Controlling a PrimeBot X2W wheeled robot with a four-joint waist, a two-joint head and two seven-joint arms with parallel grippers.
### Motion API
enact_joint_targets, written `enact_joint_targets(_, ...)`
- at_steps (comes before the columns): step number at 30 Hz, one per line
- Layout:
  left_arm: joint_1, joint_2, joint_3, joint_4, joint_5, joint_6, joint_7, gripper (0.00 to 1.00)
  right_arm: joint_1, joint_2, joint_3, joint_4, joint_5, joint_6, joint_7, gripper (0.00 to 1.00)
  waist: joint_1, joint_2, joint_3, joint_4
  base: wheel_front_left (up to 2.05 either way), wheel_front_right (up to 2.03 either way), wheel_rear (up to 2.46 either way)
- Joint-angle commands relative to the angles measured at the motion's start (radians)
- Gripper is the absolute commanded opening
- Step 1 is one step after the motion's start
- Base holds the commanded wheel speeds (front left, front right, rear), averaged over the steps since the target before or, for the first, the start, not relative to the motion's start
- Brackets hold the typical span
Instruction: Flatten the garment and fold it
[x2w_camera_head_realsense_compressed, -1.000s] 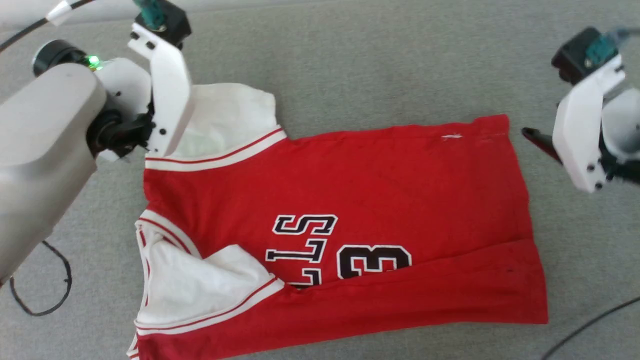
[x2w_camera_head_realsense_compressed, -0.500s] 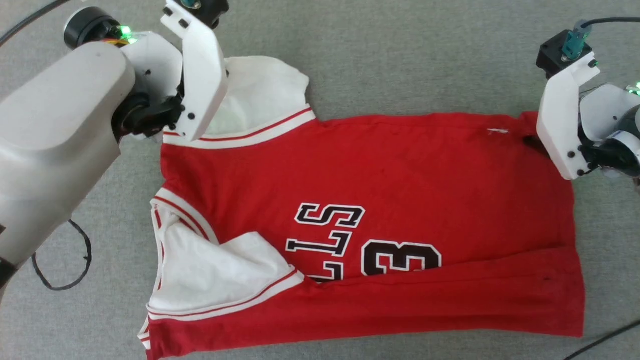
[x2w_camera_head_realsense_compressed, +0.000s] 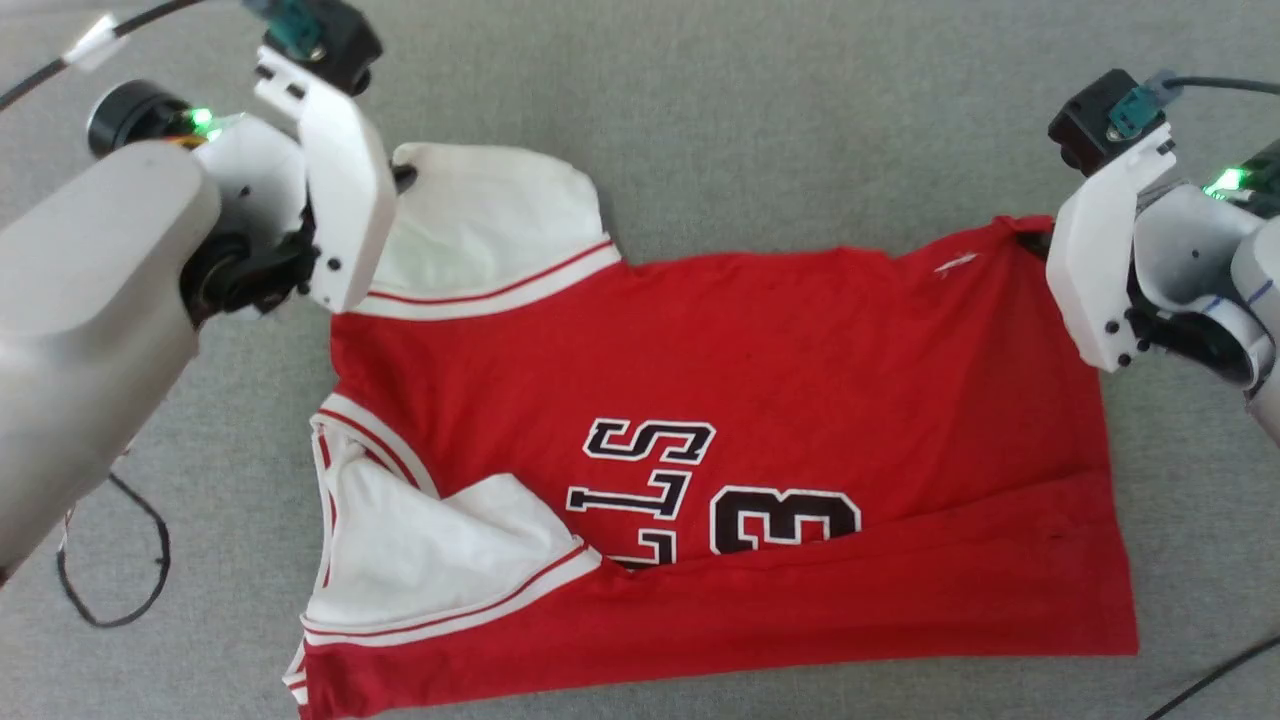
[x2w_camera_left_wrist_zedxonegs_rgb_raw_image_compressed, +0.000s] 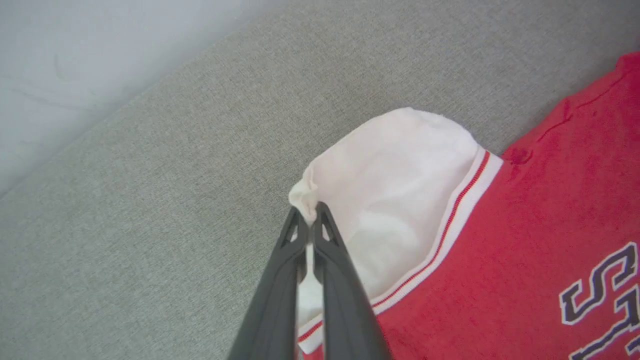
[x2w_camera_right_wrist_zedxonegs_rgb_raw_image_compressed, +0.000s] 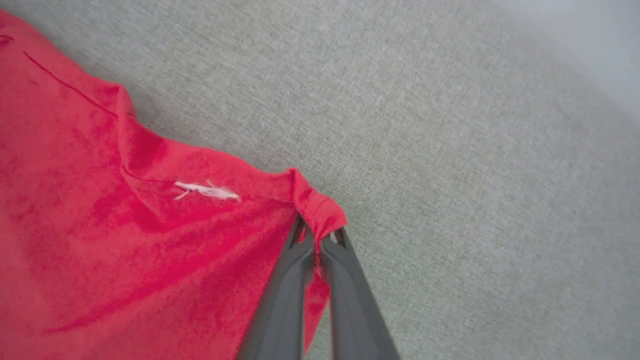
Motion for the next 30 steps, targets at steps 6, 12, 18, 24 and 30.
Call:
enact_joint_targets(6, 0.077, 0.073, -0.01, -0.093, -0.015, -0.006, -0.087, 0.0, 0.081, -0.052, 0.019, -0.051, 0.033, -0.001, -0.138, 0.0, -0.0002, 0.0, -0.157, -0.017, 0.0, 0.0, 0.0)
enact_joint_targets(12, 0.187, 0.171, -0.017, -0.237, -0.014, 0.007, -0.14, 0.0, 0.178, -0.106, 0.019, -0.116, 0.038, -0.001, -0.231, 0.0, -0.0002, 0.0, -0.237, -0.004, 0.0, 0.0, 0.0)
enact_joint_targets(18, 0.321, 0.273, -0.025, -0.404, -0.026, 0.072, -0.156, 0.0, 0.312, -0.144, -0.013, -0.18, 0.035, -0.001, -0.282, 0.0, -0.0002, 0.0, -0.285, 0.016, 0.0, 0.0, 0.0)
enact_joint_targets(24, 0.44, 0.341, -0.03, -0.496, -0.051, 0.128, -0.167, 0.0, 0.44, -0.17, -0.052, -0.224, 0.035, -0.001, -0.294, 0.0, -0.0002, 0.0, -0.308, 0.028, 0.0, 0.0, 0.0)
enact_joint_targets(30, 0.578, 0.368, -0.035, -0.522, -0.074, 0.169, -0.168, 0.0, 0.575, -0.171, -0.111, -0.249, 0.044, -0.001, -0.274, 0.0, -0.0002, 0.0, -0.308, 0.031, 0.0, 0.0, 0.0)
